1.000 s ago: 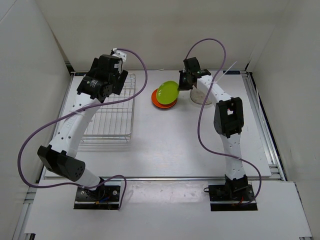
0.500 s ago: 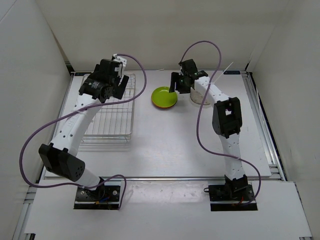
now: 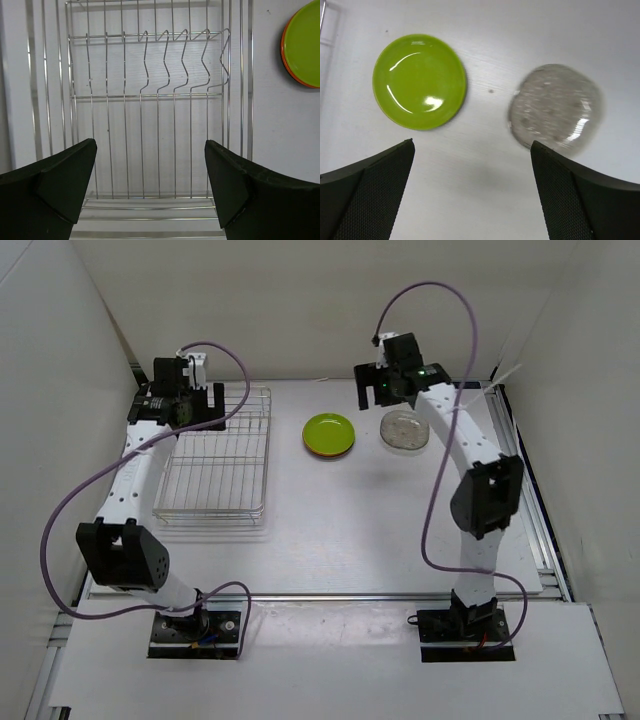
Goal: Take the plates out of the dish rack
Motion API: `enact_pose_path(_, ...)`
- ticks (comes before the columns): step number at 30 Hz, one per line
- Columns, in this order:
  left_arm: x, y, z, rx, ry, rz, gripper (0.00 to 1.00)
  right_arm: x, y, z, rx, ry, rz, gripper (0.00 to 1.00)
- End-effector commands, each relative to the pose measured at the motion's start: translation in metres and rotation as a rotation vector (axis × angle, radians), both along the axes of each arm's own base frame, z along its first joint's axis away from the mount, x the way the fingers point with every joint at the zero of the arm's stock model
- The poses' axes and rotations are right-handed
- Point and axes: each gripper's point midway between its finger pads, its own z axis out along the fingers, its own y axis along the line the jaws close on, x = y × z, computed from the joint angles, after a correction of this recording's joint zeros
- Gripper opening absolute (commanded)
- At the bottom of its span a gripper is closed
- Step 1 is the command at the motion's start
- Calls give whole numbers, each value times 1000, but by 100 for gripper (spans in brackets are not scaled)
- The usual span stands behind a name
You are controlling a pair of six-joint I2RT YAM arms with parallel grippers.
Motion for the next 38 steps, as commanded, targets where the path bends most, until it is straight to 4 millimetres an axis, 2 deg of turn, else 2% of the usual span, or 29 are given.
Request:
enact_pose_path(1,15,-8,-9,-114,-13,-29,100,-18,-66,52,-154,-106,-97,100)
enact_pose_path(2,19,-5,-7,-115,-24,-20,100,-32,-80,58,-164,-109,-104,100)
enact_pose_path(3,26,-1,-6,-114,-20,-11,100,-39,-104,67,-166,-126,-141,100)
enact_pose_path(4,26,6,-15,-114,11,6,100,-37,-113,67,-168,-124,-161,100)
enact_pose_path(5,30,10,-9,-114,3,15,100,-47,-126,79,-170,-138,-176,100)
enact_pose_path(6,32,14,-11,-107,12,19,100,-52,-145,77,-186,-121,-205,100)
enact_pose_path(8,33,28,-16,-108,29,50,100,-66,-169,90,-203,-142,-250,100)
enact_pose_path(9,33,34,-16,-102,28,68,100,-73,-189,80,-229,-116,-284,100)
enact_pose_path(10,33,44,-16,-96,27,93,100,-84,-199,89,-225,-133,-308,100)
enact_pose_path(12,31,60,-14,-87,27,134,100,-105,-227,79,-219,-103,-361,100)
enact_pose_path(13,28,61,-16,-81,40,141,100,-110,-237,78,-220,-103,-387,100)
enact_pose_path(14,25,71,-10,-81,24,163,100,-117,-244,73,-209,-90,-398,100)
enact_pose_path(15,23,75,-6,-80,13,172,100,-121,-260,72,-197,-97,-436,100)
enact_pose_path(17,15,85,4,-72,-16,190,100,-138,-270,61,-179,-76,-456,100)
enact_pose_path(18,14,84,5,-71,-24,189,100,-143,-279,64,-178,-94,-474,100)
enact_pose_path(20,8,94,7,-63,-29,205,100,-152,-288,56,-188,-77,-495,100)
enact_pose_path(23,-1,99,2,-70,-19,220,100,-163,-299,59,-180,-95,-531,100)
enact_pose_path(24,-2,100,10,-59,-44,212,100,-165,-303,63,-180,-105,-543,100)
enact_pose_path(26,-5,101,9,-65,-42,214,100,-168,-308,66,-179,-113,-550,100)
enact_pose_path(31,-10,99,8,-71,-41,207,100,-168,-308,76,-165,-141,-546,100)
enact_pose_path(38,-9,97,6,-77,-41,200,100,-169,-305,74,-145,-131,-551,100)
